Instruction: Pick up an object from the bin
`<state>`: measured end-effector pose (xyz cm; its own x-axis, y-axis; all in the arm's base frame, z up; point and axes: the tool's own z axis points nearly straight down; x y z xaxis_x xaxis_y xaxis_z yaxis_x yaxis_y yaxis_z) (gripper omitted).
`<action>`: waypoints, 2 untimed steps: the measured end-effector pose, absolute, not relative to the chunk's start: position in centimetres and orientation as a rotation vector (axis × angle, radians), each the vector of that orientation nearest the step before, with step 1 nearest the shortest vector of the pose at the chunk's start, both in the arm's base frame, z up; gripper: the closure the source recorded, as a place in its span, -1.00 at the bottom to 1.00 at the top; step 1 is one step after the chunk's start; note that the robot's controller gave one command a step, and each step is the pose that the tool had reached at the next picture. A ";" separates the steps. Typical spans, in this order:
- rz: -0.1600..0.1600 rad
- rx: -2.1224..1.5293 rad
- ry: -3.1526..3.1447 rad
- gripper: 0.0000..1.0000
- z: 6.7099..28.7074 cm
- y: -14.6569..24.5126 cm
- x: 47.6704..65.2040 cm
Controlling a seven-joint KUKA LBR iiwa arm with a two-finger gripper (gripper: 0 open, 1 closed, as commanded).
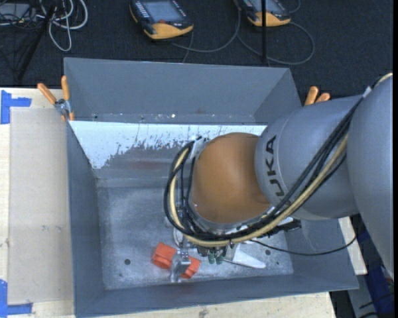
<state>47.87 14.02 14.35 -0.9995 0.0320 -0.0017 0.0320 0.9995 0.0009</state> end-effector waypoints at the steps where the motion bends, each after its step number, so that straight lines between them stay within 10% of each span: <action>1: -0.002 0.073 3.147 -1.00 12.2 13.0 47.8; 2: -0.003 0.241 3.137 -1.00 12.0 10.9 46.9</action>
Offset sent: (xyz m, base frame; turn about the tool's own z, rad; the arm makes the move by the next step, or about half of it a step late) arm -0.0086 -0.0306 -0.0226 0.1197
